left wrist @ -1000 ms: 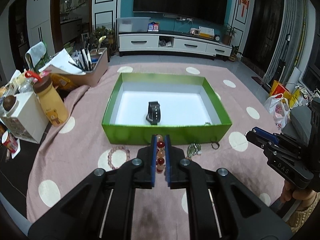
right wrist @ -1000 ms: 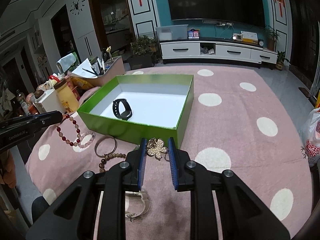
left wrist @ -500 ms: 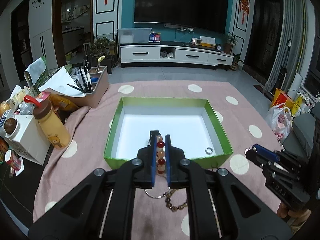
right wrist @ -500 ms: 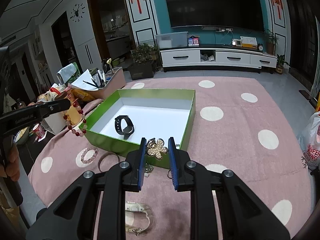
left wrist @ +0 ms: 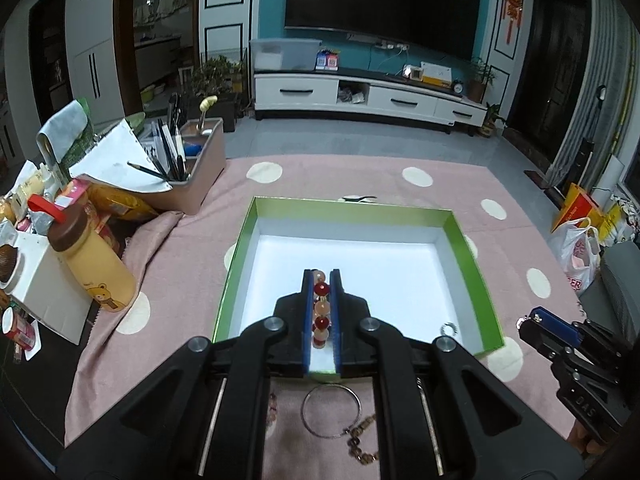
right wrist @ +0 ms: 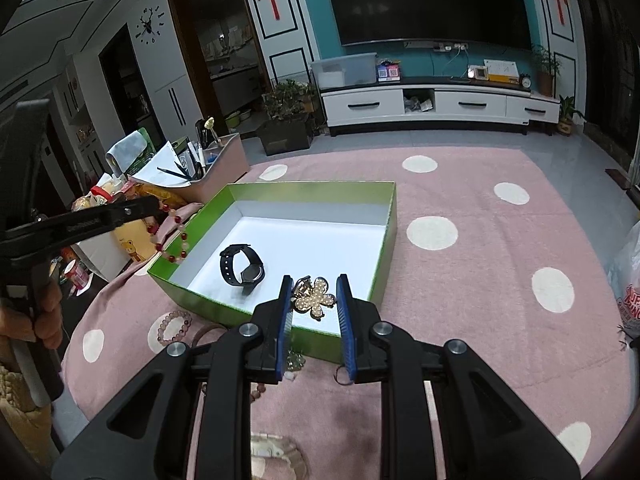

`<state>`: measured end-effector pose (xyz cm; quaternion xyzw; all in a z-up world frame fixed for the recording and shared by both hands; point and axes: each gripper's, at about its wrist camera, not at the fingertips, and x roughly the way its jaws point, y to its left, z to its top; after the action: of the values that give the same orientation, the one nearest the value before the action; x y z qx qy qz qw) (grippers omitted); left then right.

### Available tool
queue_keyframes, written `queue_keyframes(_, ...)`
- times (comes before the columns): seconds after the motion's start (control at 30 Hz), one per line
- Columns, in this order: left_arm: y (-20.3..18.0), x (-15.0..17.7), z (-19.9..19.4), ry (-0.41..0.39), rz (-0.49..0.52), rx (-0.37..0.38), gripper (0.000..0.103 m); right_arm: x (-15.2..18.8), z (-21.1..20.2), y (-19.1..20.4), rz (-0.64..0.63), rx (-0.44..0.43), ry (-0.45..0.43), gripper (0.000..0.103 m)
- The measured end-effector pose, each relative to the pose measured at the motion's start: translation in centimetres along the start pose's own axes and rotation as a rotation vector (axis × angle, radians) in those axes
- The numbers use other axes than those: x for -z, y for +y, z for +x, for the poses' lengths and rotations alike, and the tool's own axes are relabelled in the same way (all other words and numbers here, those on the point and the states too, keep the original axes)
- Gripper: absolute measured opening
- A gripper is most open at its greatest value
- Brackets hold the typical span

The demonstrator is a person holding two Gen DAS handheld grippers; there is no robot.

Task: Organize jewelry
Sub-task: 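Lower the bracelet and brooch into the green box and open both grippers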

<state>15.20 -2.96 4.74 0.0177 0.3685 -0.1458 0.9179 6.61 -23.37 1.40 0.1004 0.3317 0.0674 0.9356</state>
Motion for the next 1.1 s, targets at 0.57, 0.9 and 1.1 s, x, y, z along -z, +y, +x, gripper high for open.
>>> queue_keyframes(0.57, 1.3, 1.3, 8.4, 0.15, -0.021, -0.045, 0.007, -1.2, 7.8, 0.4, -0.021, 0.004, 0.134, 0.022)
queue_keyframes(0.9, 1.1, 1.6, 8.8, 0.159, -0.005, -0.054, 0.015, -1.0, 8.8, 0.2, -0.014, 0.034, 0.154, 0.034)
queue_keyframes(1.1, 0.3, 1.8, 7.4, 0.135, 0.019, -0.06, 0.04, -1.0, 6.9, -0.1, 0.0, 0.029, 0.118, 0.043)
